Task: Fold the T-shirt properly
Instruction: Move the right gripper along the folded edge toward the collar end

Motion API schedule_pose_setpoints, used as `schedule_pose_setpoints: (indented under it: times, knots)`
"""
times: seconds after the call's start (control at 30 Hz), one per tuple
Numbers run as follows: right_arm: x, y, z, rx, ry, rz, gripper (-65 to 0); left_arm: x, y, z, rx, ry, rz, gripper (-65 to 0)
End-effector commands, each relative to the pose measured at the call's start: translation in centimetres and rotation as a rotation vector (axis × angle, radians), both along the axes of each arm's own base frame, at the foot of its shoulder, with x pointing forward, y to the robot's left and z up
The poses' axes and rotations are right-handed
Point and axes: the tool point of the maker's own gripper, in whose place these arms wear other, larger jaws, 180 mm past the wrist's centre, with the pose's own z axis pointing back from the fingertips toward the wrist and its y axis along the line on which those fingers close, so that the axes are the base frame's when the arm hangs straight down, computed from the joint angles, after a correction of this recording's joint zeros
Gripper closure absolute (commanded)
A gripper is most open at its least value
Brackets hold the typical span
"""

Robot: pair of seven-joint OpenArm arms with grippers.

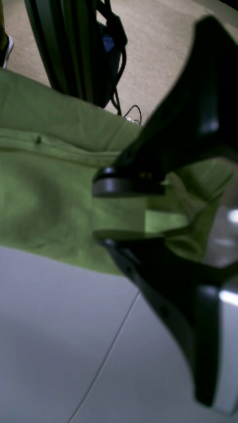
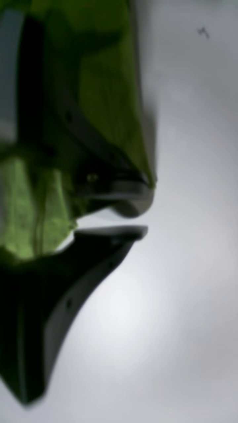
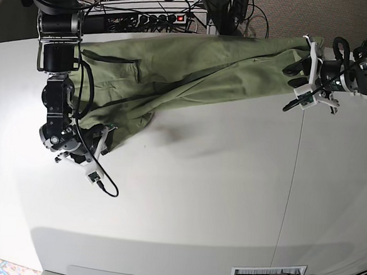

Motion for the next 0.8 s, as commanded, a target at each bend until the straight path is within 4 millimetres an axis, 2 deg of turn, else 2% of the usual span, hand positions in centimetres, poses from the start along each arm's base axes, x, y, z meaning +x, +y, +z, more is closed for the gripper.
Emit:
schedule_pose_setpoints:
  times: [0.0, 0.1, 0.13, 0.37, 0.57, 0.63, 0.77]
  knots:
    - [0.8, -0.6, 1.3, -0.005, -0.023, -0.013, -8.5, 0.6, 0.2, 0.8, -0.007, -0.025, -0.003, -18.5]
    - [0.7, -0.1, 1.3, 0.035, -0.014, -0.015, -0.8, 0.6, 0.2, 0.8, -0.007, -0.025, -0.003, -18.5]
    - [0.7, 0.0, 1.3, 0.041, -0.012, -0.016, 0.0, 0.6, 0.2, 0.8, -0.007, -0.025, -0.003, -18.5]
    - [0.4, 1.5, 2.5, 0.1, 0.002, -0.004, 0.0, 0.6, 0.2, 0.8, -0.006, -0.024, -0.002, -18.5]
    - [-0.1, 2.7, 5.9, 0.132, -0.003, 0.046, 0.0, 0.7, 0.6, 0.5, 0.007, -0.029, 0.004, -18.5]
    - [-0.4, 2.5, 7.0, 0.133, -0.005, 0.06, 0.0, 0.9, 0.7, 0.4, 0.007, -0.036, 0.008, -18.5]
    - [-0.2, 1.0, 7.4, 0.091, -0.026, 0.049, 0.0, 0.9, 1.1, 0.1, 0.012, -0.026, 0.018, -18.5]
